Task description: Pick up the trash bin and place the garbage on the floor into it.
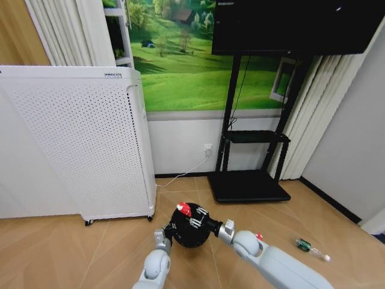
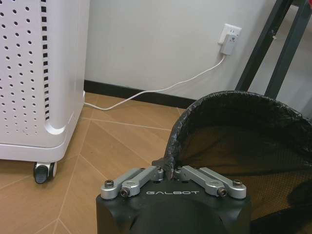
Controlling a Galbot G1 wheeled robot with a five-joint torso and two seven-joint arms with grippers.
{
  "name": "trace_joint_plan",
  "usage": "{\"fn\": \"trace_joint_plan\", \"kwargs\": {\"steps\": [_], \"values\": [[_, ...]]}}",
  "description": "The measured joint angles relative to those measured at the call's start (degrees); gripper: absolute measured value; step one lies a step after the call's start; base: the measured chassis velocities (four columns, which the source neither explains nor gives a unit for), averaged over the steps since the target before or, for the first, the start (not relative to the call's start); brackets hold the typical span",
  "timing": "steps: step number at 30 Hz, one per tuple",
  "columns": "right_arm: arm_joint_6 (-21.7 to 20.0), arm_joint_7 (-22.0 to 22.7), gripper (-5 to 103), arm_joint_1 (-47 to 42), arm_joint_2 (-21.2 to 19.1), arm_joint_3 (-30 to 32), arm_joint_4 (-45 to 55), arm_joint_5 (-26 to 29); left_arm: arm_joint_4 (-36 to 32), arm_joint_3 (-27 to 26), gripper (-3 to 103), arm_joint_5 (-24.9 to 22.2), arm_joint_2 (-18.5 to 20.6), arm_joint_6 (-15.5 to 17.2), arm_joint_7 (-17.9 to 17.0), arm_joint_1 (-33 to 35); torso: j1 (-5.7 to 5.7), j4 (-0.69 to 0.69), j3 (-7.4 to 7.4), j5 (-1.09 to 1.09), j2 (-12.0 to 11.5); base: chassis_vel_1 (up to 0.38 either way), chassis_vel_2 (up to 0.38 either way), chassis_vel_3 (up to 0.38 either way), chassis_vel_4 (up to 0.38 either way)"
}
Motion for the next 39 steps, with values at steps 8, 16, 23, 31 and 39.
{"fn": "trace_joint_plan", "kwargs": {"steps": [8,16,23,31,39], "values": [[-1.7,1.5,73,0.3,-0.8,0.3,0.8,0.7,0.0,-0.1,3,0.0,0.0,0.0,0.3,-0.2,0.0,0.0,0.0,0.0,0.0,0.0,0.0,0.0,0.0],[-1.8,1.6,97,-0.8,-1.7,1.0,1.4,0.4,0.1,-0.6,3,-0.1,0.0,-0.1,0.4,-0.3,0.0,0.0,0.0,0.01,0.0,0.0,0.0,0.0,0.0],[-1.8,2.1,100,-2.7,-2.7,3.1,0.5,0.4,-1.8,-1.7,3,-0.8,0.7,-0.1,0.4,0.3,0.0,0.01,0.0,0.0,0.0,0.0,0.0,0.0,0.0],[-2.2,2.6,100,-6.7,-4.6,6.9,-2.6,1.3,-6.7,-4.1,3,-2.4,2.6,0.5,0.3,1.9,0.0,-0.01,0.0,0.0,0.0,0.0,0.0,0.0,0.0],[-2.6,3.9,100,-9.4,-3.7,13.2,-6.4,1.7,-13.1,-6.6,3,-4.1,4.1,1.1,0.0,5.1,-0.01,0.01,-0.01,0.0,0.0,0.0,0.0,0.0,0.0]]}}
